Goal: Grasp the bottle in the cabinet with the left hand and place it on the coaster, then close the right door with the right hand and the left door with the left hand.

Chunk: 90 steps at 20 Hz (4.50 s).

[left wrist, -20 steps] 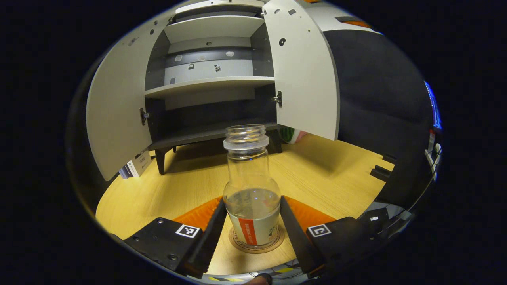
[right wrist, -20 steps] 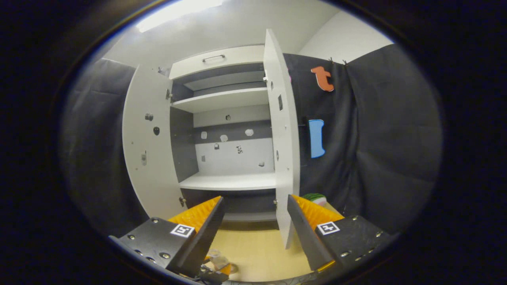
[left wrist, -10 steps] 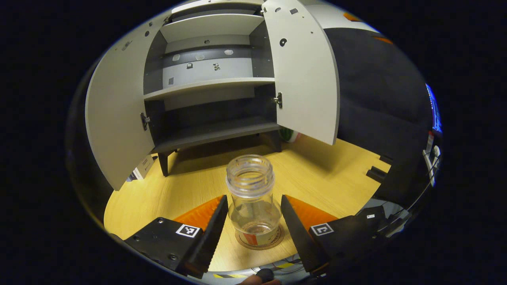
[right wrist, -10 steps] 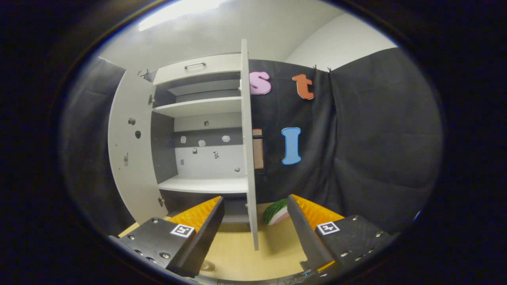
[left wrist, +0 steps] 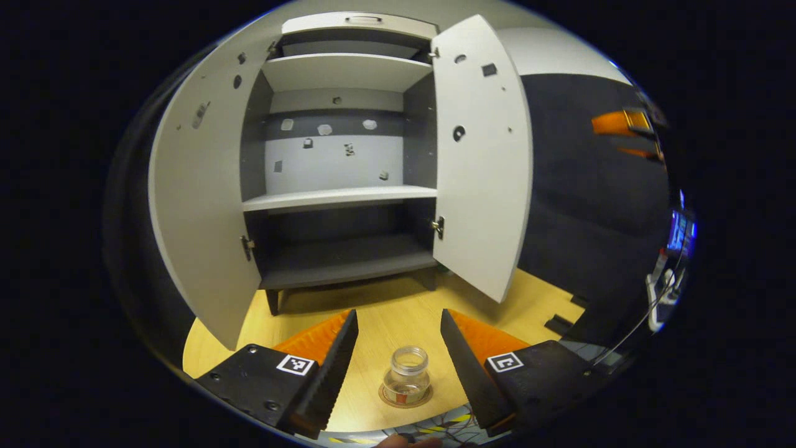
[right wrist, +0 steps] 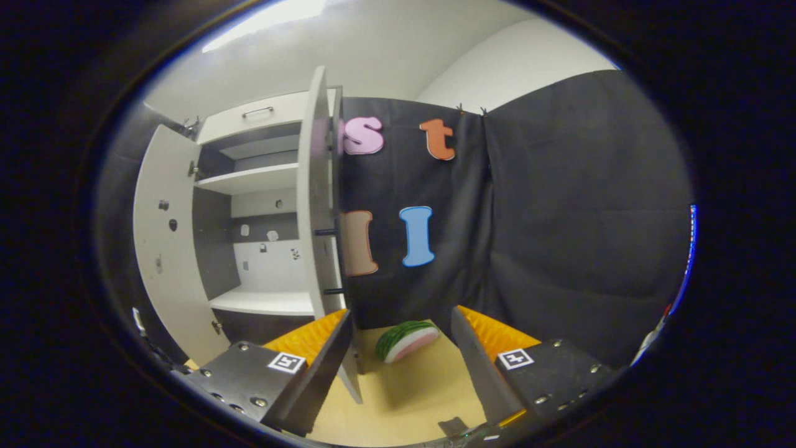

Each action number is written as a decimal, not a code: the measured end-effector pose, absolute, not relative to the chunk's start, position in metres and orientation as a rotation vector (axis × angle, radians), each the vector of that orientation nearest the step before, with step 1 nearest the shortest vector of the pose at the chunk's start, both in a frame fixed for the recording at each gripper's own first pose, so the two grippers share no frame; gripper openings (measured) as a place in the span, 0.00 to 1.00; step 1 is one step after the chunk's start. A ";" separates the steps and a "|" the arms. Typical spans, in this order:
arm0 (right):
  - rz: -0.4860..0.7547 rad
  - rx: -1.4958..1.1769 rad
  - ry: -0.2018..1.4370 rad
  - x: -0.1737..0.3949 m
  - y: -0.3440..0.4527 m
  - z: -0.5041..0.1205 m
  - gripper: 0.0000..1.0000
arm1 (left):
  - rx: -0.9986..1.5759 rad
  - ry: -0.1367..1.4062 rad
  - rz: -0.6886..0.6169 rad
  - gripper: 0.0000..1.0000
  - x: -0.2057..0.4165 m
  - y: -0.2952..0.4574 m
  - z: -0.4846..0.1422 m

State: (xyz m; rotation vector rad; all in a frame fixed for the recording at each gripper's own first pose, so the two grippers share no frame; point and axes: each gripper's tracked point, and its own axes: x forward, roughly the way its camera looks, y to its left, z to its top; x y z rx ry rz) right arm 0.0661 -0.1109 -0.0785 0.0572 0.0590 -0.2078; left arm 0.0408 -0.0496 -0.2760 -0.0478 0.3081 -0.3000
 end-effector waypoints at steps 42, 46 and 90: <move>0.085 0.017 0.083 0.228 0.001 -0.068 0.88 | -0.160 0.121 0.246 0.97 -0.013 0.258 -0.126; 0.071 0.045 0.053 0.235 0.006 -0.063 0.88 | -0.085 0.092 0.277 0.96 -0.017 0.272 -0.115; 0.224 0.030 0.010 0.112 0.032 -0.069 0.92 | 0.012 0.128 0.238 0.84 0.124 0.265 -0.094</move>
